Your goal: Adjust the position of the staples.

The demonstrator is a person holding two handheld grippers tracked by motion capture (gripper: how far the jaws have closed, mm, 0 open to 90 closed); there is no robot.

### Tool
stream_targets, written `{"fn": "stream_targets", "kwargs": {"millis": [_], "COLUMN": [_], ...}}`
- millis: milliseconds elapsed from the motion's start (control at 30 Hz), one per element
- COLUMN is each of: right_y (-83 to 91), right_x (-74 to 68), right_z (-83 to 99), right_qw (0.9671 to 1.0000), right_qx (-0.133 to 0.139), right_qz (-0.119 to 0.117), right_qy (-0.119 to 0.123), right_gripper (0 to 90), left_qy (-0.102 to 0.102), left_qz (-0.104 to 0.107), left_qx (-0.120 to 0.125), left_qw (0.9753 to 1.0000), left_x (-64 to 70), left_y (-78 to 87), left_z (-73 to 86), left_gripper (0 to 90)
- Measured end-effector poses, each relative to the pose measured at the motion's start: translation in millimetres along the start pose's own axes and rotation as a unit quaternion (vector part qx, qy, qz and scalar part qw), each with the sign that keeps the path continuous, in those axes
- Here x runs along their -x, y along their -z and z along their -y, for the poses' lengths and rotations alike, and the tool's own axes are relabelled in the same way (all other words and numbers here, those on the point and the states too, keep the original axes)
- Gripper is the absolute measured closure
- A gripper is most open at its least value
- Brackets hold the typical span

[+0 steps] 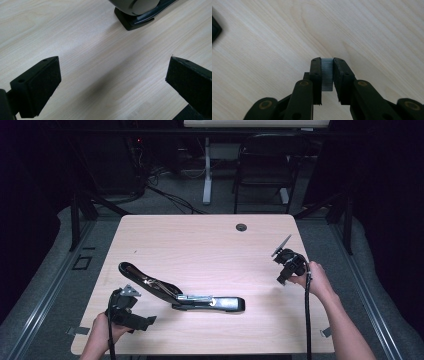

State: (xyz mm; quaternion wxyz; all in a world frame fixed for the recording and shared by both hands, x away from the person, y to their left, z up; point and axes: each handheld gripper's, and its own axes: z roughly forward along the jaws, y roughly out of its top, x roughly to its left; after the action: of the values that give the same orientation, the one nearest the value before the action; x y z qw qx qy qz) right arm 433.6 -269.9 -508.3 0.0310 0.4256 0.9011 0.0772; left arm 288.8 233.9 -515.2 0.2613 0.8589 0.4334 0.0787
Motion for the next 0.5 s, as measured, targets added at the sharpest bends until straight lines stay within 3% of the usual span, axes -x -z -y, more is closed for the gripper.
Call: {"fn": "stream_targets", "kwargs": {"millis": [100, 233, 267, 300, 367, 500], "right_y": [3.2, 3.8, 7.3, 3.9, 6.8, 7.7], "right_x": [-3.0, -10.0, -9.4, -13.4, -14.3, -19.6], "right_z": [-1.9, -2.2, -4.4, -2.1, -4.2, -4.9], "right_qw": [0.9998, 0.9999, 0.9993, 0.9999, 0.9996, 0.9995], "right_qx": [-0.01, 0.004, -0.017, 0.011, -0.004, -0.001], "right_qz": [-0.001, -0.004, -0.002, -0.007, -0.006, -0.009], "right_qy": [0.014, 0.014, 0.032, 0.011, 0.028, 0.031], "right_gripper": [78.4, 78.4, 78.3, 78.4, 78.4, 78.4], "left_qy": [0.0, 0.0, 0.0, 0.0, 0.0, 0.0], "left_qz": [0.0, 0.002, 0.002, 0.002, 0.002, 0.004], "left_qx": [-0.001, -0.002, -0.003, -0.003, -0.002, -0.003], "left_qw": [1.0, 1.0, 1.0, 1.0, 1.0, 1.0], "left_x": [0.0, 0.0, 0.0, 0.0, 0.0, 0.3], "left_y": [-0.5, -0.8, -1.0, -1.1, -1.4, -2.0], "left_z": [-0.1, -0.5, -0.5, -0.6, -0.8, -1.2], "left_gripper": [0.0, 0.0, 0.0, 0.0, 0.0, 0.0]}}
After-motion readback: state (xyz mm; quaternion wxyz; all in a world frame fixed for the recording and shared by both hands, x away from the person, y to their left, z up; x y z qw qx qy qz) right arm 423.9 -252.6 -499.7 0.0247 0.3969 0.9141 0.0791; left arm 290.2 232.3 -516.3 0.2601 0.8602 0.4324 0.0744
